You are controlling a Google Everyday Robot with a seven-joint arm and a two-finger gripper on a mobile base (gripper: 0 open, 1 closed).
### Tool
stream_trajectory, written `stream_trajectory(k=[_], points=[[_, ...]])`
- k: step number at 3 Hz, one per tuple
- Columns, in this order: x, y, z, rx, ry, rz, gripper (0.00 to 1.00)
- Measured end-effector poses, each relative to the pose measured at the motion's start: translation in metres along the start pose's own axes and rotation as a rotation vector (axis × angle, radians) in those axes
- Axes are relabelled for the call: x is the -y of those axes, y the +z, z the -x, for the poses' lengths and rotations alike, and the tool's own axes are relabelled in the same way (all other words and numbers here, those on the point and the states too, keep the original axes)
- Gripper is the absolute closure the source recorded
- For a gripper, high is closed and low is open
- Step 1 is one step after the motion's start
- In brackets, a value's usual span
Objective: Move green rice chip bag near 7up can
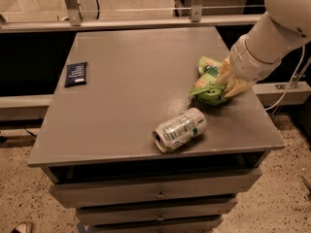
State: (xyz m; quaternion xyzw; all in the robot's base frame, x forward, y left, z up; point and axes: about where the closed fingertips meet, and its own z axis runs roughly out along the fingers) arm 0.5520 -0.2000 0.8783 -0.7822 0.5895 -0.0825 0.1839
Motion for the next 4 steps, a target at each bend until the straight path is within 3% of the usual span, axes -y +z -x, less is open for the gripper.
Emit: stream_trajectory(k=[2,4], points=[[-0.0037,0.0041,0.0038,0.023,-0.014,0.02,0.05],[0.0005,0.003,0.0025,0.022,-0.008,0.008,0.0]])
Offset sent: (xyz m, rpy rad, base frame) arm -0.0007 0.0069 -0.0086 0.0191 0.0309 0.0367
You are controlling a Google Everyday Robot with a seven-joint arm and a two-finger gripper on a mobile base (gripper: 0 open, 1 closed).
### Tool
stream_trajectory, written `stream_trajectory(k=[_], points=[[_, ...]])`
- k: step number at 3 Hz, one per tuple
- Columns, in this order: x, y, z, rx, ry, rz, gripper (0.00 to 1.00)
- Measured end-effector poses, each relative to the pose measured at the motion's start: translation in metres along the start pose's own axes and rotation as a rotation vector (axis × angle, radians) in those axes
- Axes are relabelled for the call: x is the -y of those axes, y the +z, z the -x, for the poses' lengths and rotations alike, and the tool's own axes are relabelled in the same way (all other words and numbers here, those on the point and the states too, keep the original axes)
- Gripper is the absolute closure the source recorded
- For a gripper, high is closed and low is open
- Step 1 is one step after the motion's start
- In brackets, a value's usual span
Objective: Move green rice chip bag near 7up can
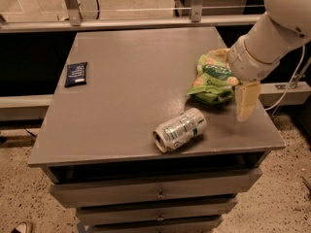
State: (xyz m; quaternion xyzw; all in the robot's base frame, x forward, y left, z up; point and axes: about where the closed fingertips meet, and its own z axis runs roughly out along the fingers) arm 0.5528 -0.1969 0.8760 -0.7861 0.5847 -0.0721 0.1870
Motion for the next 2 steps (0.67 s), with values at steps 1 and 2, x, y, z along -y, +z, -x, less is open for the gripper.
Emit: stream_trajectory(k=[1,2], points=[[0.009,-0.01,-0.012,0.019,0.06,-0.045,0.0],[0.025,-0.037,-0.046,0.077,0.214,-0.157,0.0]])
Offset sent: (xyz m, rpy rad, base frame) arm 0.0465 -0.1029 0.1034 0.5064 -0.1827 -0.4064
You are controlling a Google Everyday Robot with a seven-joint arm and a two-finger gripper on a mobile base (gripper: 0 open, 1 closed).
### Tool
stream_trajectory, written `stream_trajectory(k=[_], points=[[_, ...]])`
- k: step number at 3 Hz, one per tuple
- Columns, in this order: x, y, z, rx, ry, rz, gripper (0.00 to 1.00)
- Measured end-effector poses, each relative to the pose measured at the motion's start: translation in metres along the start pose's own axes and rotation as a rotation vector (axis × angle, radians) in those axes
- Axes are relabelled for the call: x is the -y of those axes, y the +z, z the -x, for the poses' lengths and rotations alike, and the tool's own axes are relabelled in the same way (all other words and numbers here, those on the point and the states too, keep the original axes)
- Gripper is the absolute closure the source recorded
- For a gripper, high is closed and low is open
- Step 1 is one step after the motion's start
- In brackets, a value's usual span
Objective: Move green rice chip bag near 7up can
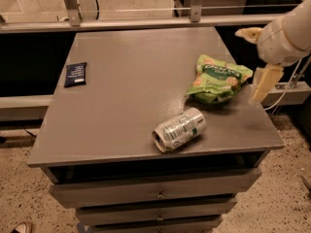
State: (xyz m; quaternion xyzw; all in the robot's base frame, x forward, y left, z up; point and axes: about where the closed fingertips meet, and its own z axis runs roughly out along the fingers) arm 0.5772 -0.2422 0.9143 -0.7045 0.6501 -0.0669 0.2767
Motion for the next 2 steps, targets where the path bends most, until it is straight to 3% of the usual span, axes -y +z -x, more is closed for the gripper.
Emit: stream_trajectory(k=[1,2], points=[[0.021,-0.031,-0.029,0.127,0.189,-0.127,0.0],[0.025,-0.045,-0.021,0.215,0.245,-0.156,0.0]])
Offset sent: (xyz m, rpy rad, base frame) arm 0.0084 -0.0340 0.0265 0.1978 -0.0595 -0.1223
